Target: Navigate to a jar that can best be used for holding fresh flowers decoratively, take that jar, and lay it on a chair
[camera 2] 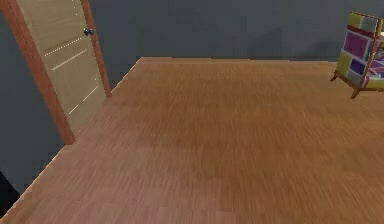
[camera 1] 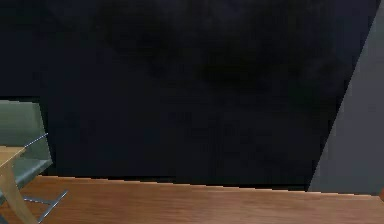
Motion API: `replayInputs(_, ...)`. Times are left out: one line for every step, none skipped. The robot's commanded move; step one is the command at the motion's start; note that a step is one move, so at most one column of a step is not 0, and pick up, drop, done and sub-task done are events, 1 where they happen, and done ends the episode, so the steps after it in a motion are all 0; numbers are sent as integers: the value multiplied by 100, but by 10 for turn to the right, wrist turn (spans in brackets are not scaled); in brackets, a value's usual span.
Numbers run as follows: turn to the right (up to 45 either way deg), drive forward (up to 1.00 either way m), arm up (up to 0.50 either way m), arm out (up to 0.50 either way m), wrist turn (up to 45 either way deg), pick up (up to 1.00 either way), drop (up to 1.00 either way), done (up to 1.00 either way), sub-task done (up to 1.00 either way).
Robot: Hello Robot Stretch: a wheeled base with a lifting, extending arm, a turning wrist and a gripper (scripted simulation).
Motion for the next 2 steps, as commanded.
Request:
replayInputs(30, 0, 0, 0, 0, 0, 0, 0, 0)
replayInputs(0, 35, 0, 0, 0, 0, 0, 0, 0)
